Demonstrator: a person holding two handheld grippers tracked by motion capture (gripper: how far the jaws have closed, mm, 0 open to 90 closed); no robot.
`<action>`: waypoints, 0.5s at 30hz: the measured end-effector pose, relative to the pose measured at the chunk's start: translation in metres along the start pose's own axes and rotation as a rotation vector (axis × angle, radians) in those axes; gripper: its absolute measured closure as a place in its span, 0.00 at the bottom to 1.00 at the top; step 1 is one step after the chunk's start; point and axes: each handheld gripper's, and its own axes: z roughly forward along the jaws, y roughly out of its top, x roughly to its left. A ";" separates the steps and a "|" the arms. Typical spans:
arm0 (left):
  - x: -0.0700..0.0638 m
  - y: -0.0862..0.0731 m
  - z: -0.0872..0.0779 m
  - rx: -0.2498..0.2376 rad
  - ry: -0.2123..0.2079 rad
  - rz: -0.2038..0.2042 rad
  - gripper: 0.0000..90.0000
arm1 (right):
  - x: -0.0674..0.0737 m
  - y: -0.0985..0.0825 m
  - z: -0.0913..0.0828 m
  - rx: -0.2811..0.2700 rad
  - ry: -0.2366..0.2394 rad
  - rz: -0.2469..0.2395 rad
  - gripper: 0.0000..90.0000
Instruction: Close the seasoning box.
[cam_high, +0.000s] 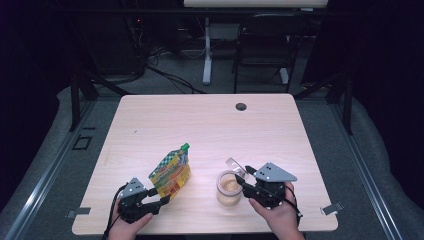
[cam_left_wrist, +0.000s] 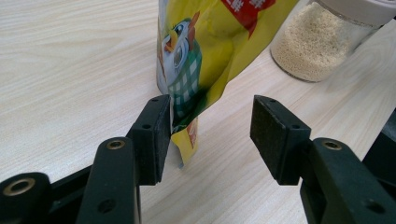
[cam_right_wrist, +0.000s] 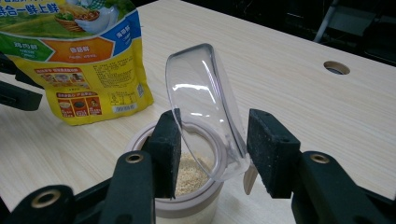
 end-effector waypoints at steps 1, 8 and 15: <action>0.000 0.000 0.000 0.000 0.000 0.000 0.53 | 0.000 0.000 0.001 0.001 0.002 -0.004 0.60; 0.000 0.000 0.000 0.001 0.003 0.000 0.53 | 0.002 -0.001 0.002 0.004 0.000 -0.009 0.58; 0.001 0.000 0.000 0.003 0.002 0.002 0.53 | 0.004 -0.002 0.004 0.007 -0.002 -0.017 0.57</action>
